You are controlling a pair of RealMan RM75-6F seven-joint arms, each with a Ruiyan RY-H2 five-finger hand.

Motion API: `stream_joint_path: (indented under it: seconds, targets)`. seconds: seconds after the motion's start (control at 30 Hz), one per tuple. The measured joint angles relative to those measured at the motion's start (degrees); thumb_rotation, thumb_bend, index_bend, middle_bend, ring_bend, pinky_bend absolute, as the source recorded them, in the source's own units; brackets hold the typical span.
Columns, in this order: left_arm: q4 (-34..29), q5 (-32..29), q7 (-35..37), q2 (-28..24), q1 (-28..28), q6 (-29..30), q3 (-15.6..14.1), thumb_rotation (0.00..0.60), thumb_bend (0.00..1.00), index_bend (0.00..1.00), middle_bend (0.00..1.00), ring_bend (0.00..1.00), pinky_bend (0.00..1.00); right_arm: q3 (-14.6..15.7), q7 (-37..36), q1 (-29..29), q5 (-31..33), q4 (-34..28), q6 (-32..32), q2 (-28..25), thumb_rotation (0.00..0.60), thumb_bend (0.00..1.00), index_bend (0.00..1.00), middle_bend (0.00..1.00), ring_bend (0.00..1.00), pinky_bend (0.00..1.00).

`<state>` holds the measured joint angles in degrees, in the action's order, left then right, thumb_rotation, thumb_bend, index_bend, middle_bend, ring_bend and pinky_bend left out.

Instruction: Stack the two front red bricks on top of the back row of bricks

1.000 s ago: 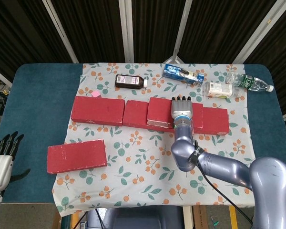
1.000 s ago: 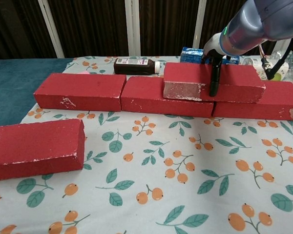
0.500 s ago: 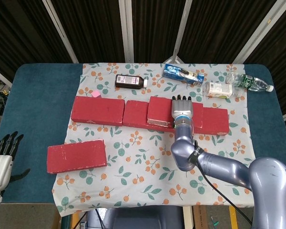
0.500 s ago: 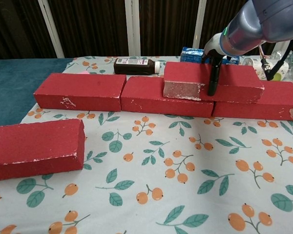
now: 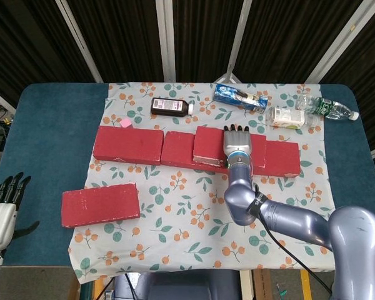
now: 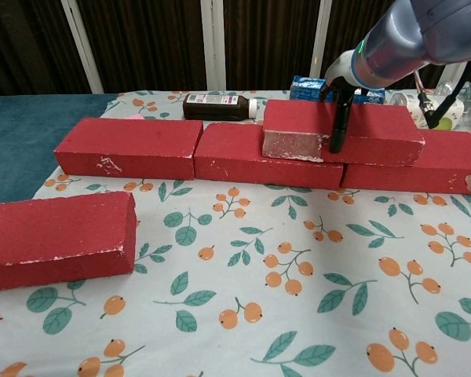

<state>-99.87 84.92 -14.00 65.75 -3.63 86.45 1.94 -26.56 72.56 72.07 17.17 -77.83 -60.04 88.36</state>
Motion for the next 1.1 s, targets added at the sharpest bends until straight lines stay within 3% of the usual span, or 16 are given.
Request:
stream_joint_path:
  seconds: [0.3, 0.57, 0.7, 0.87, 1.1]
  targets:
    - [-0.02, -0.07, 0.35, -0.03, 0.23, 0.56, 0.18, 0.600, 0.00, 0.05, 0.00, 0.00, 0.12, -0.79, 0.19, 0.10, 0.85, -3.71, -0.95, -1.93, 0.600, 0.15, 0.00, 0.00, 0.00, 0.00]
    - [0.36, -0.61, 0.25, 0.17, 0.19, 0.53, 0.45, 0.600, 0.00, 0.06, 0.00, 0.00, 0.13, -2.57, -3.69, -1.62, -3.01, -13.62, -1.96, -6.67, 0.600, 0.15, 0.00, 0.00, 0.00, 0.00]
    - [0.98, -1.03, 0.24, 1.17, 0.18, 1.63, 1.47, 0.600, 0.00, 0.07, 0.00, 0.00, 0.14, -2.47, -9.80, -5.91, -12.76, -23.44, -3.61, -10.59, 0.600, 0.15, 0.00, 0.00, 0.00, 0.00]
    - [3.00, -0.25, -0.23, 4.65, 0.39, 4.73, 2.59, 0.600, 0.00, 0.06, 0.00, 0.00, 0.14, 0.21, -19.04, -14.83, -30.75, -36.99, -6.57, -16.63, 0.600, 0.15, 0.00, 0.00, 0.00, 0.00]
    - [3.28, 0.44, -5.62, 7.66, 0.50, 5.40, 2.30, 0.600, 0.00, 0.03, 0.00, 0.00, 0.16, 8.51, -30.72, -28.13, -54.97, -45.90, -9.31, -23.43, 0.600, 0.15, 0.00, 0.00, 0.00, 0.00]
